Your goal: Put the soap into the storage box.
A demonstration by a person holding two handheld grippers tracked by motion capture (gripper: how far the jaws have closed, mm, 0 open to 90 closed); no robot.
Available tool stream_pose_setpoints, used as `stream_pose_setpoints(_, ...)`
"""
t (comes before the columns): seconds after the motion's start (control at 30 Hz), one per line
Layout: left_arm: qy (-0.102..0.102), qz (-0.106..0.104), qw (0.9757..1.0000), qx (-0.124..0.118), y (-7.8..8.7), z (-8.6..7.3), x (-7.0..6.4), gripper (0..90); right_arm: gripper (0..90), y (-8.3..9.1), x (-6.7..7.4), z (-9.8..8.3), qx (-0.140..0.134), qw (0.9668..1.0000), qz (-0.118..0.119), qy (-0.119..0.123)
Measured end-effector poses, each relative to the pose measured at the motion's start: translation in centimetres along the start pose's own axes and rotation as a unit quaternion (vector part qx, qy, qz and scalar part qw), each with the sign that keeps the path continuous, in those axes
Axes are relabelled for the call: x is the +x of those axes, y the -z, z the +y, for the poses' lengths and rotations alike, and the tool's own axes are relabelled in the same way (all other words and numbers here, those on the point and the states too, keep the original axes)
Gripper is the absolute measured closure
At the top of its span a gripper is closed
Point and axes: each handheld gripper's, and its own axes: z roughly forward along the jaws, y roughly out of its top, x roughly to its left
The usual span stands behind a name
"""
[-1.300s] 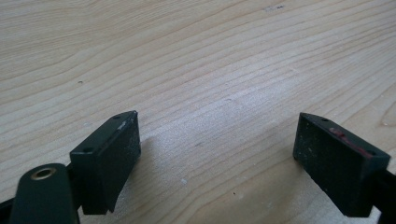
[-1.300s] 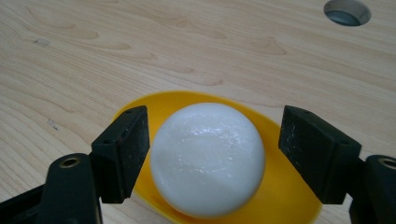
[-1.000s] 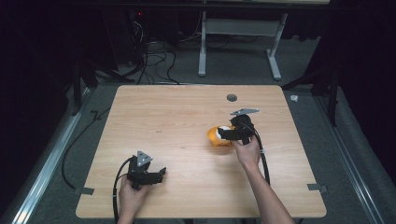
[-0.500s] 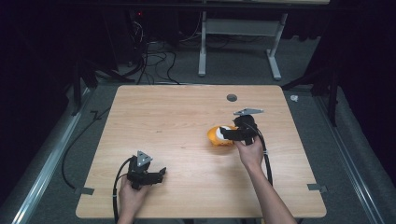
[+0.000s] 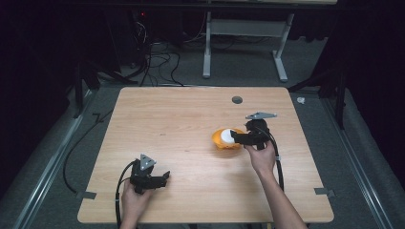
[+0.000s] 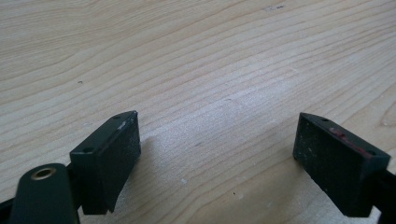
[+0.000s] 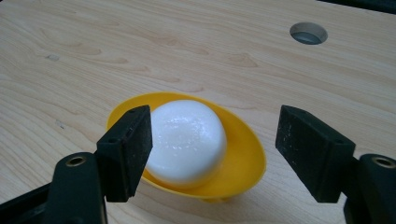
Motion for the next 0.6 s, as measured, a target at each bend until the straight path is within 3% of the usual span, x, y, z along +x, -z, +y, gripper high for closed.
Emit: stream_pose_setpoints(0.6,0.0,0.0,1.0,0.0,0.0,0.0,0.0,15.4,28.0,1.6,-0.9,-0.9,-0.014,0.9999,-0.001,-0.005)
